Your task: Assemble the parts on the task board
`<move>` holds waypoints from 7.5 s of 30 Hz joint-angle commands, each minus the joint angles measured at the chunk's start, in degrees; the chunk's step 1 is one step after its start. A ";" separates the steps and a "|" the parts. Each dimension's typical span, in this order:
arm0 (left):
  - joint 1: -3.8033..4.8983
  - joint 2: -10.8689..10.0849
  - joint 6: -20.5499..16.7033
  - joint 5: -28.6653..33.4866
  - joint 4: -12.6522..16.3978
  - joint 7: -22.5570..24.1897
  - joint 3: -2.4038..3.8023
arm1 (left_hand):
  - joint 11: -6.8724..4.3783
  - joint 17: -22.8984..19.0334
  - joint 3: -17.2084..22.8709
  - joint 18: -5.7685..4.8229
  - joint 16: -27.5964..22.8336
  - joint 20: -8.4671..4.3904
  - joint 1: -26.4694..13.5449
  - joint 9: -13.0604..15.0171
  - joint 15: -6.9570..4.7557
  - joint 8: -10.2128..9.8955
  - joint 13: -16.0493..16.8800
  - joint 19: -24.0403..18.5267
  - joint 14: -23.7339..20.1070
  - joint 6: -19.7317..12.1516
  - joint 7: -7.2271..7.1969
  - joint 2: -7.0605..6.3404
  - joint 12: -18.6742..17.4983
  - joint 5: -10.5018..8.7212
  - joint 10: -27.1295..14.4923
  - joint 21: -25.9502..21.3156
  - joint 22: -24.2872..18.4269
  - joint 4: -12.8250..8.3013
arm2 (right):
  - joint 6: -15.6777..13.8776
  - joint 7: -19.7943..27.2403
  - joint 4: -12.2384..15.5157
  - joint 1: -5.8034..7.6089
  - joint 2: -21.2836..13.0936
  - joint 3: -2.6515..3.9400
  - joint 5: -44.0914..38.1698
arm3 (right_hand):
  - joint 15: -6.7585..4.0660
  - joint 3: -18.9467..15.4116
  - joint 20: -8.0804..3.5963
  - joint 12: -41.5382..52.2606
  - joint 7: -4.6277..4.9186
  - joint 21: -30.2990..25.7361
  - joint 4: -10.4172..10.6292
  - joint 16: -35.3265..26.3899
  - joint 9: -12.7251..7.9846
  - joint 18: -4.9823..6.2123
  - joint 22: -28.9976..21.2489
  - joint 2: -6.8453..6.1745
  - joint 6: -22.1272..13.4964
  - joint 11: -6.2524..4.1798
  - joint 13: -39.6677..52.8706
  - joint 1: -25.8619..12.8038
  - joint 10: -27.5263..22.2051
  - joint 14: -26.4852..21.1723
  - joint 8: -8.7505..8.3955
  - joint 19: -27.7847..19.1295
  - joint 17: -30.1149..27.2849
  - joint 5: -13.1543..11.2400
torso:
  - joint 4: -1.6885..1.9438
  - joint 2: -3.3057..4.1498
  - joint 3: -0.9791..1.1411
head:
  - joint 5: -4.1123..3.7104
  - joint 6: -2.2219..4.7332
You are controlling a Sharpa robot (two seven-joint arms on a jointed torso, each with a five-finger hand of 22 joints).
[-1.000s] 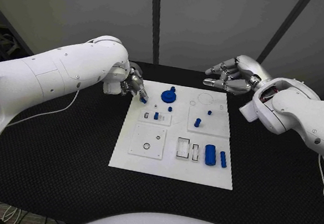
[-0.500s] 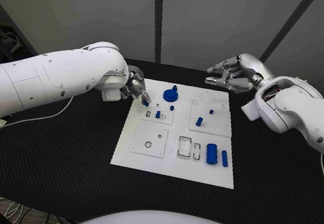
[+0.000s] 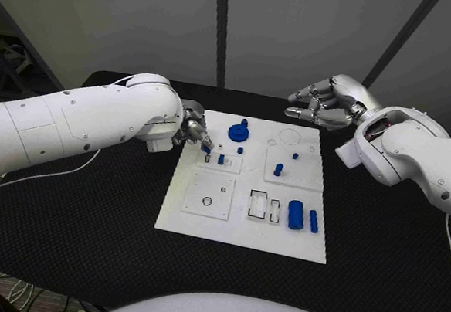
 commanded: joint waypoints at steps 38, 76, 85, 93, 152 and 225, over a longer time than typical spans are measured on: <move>-1.67 0.37 -0.23 -4.92 0.99 -2.97 -0.25 | -0.94 9.76 4.39 -1.10 0.54 -0.56 -0.66 15.57 -0.91 1.98 1.50 0.54 4.78 2.82 -2.93 0.44 1.54 -5.29 3.78 0.28 0.47 -2.52 | 0.20 0.31 -0.07 0.08 0.06 0.01 -0.13 | 0.07 0.01 0.00 0.23 0.01 -0.27 0.39 -0.31 -0.07 0.24 2.01 0.16 0.39 -0.17 -0.06 -0.55 0.16 0.92 -0.18 0.28 -0.07 0.41 | -0.04 0.00 0.09 | -0.04 -0.66; -1.76 -0.45 3.19 -5.17 2.77 -4.63 -1.37 | -1.11 10.05 4.32 -1.10 0.73 -0.57 -0.58 16.44 -0.89 2.23 1.48 0.50 4.84 3.15 -3.13 0.39 1.58 -6.17 3.86 0.18 0.47 -2.32 | 0.50 0.26 -0.01 0.07 0.06 0.01 -0.13 | 0.07 0.02 -0.01 0.32 0.01 -0.26 0.38 -0.28 -0.06 0.24 2.03 0.18 0.40 -0.17 0.01 -0.54 0.19 0.93 -0.18 0.30 -0.02 0.41 | 0.00 0.03 0.03 | -0.20 -1.09; -1.75 -0.38 3.41 -5.16 2.65 -4.67 -1.42 | -1.15 10.12 4.18 -1.12 0.78 -0.57 -0.66 17.10 -0.90 2.26 1.48 0.53 4.86 3.28 -3.20 0.47 1.73 -7.65 3.88 0.19 0.56 -1.95 | 0.54 0.23 0.02 0.07 0.11 0.01 -0.13 | 0.07 0.02 -0.01 0.32 0.01 -0.26 0.38 -0.28 -0.06 0.24 2.03 0.18 0.40 -0.17 0.01 -0.54 0.19 0.93 -0.18 0.30 -0.02 0.41 | -0.02 0.07 0.04 | -0.27 -1.17; -1.74 -0.07 3.39 -5.16 2.14 -4.47 -1.42 | -1.18 10.26 3.76 -1.12 0.87 -0.60 -0.89 17.97 -0.94 2.17 1.48 0.55 4.89 3.47 -3.26 0.59 2.00 -10.01 3.89 0.16 0.66 -1.23 | 0.53 0.22 0.05 0.07 0.14 0.01 -0.13 | 0.07 0.02 -0.01 0.32 0.01 -0.26 0.38 -0.28 -0.06 0.24 2.03 0.18 0.40 -0.17 0.01 -0.54 0.19 0.93 -0.18 0.30 -0.02 0.41 | -0.02 0.06 0.05 | -0.16 -1.31; -1.66 0.33 -0.87 -4.99 -0.17 -2.40 -1.18 | -1.62 10.53 -16.15 -1.16 1.07 -1.14 -4.02 20.92 -1.45 -0.02 1.63 0.84 4.92 6.17 -3.84 -7.33 3.44 -10.65 3.87 -0.17 1.26 17.20 | 0.44 0.25 -0.01 0.07 -0.02 0.01 -0.13 | 0.06 -0.03 -0.01 0.02 0.01 -0.53 0.40 -0.52 -0.06 0.30 1.79 0.10 0.42 -0.17 -0.30 -0.56 0.00 0.89 -0.18 0.18 -0.26 0.39 | 0.01 0.03 0.03 | -0.48 -0.94; -1.45 9.44 -11.28 -23.68 -9.06 30.17 -3.53 | 5.19 -11.19 -12.47 1.76 -18.76 2.46 18.18 -30.28 2.48 -5.75 -70.66 -3.15 2.79 -2.33 2.48 -8.13 -41.09 -4.29 -18.06 -19.15 -11.90 3.96 | -0.06 0.44 -0.78 0.02 0.67 -0.03 -0.29 | 0.06 0.07 -0.01 0.07 0.00 -0.53 0.36 -0.58 -0.07 0.28 1.85 0.20 0.41 -0.18 -0.36 -0.38 -0.06 0.90 -0.19 0.24 -0.17 0.44 | -0.02 0.04 -0.02 | -1.89 0.85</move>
